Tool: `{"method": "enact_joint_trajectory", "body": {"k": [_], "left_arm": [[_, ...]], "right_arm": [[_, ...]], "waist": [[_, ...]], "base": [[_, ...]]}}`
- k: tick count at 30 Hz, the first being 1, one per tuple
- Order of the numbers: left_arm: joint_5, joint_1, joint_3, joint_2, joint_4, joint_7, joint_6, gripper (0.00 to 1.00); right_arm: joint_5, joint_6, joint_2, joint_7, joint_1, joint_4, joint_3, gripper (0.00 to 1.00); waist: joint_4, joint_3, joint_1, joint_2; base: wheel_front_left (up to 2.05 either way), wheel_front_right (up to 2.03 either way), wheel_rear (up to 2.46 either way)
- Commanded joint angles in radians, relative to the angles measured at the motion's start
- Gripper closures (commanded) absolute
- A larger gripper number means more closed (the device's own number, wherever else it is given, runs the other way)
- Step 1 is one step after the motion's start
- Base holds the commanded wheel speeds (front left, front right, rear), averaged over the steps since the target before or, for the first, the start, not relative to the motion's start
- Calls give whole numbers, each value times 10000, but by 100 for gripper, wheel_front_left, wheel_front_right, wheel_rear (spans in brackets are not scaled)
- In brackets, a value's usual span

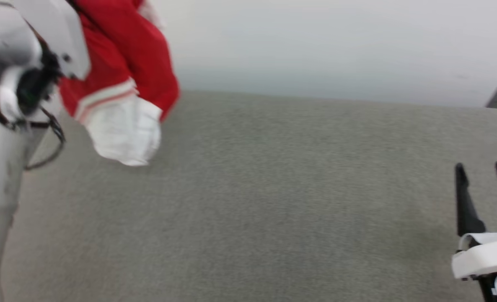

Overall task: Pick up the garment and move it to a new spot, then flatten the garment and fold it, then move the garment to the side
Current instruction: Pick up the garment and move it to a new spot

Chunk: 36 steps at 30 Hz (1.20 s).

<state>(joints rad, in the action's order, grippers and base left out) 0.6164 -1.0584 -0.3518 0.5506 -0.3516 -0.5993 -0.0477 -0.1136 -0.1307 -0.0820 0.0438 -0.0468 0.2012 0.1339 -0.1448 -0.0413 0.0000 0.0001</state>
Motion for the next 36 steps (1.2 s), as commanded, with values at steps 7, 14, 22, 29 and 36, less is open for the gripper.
{"method": "enact_joint_trajectory", "body": {"k": [7, 14, 22, 29, 36], "left_arm": [[251, 1330, -208, -232, 2588, -972, -1012, 100], [334, 2379, -950, -850, 3731, -1665, -1653, 100], [535, 3415, -1643, -1207, 3175, -2088, -1771, 100], [904, 4151, -1983, -1458, 1754, -2073, -1482, 100], [1108, 4739, -2256, -1713, 243, -1838, -1207, 100]], "right_arm": [[109, -1, 104, -210, 280, -83, 886, 0], [194, -1, 225, -435, 366, -436, 1286, 0], [58, -1, 307, -709, 204, -908, 1153, 0], [-175, -1, 327, -982, 76, -1375, 830, 0], [-314, -1, 327, -1216, -74, -1816, 531, 0]], "waist": [[1314, 204, 0, -1], [2235, -46, 0, -1], [2897, -312, 0, -1], [3328, -546, 0, -1], [3605, -652, 0, -1]], "base": [[0, 0, 0], [0, 0, 0], [0, 0, 0], [0, 0, 0], [0, 0, 0]]}}
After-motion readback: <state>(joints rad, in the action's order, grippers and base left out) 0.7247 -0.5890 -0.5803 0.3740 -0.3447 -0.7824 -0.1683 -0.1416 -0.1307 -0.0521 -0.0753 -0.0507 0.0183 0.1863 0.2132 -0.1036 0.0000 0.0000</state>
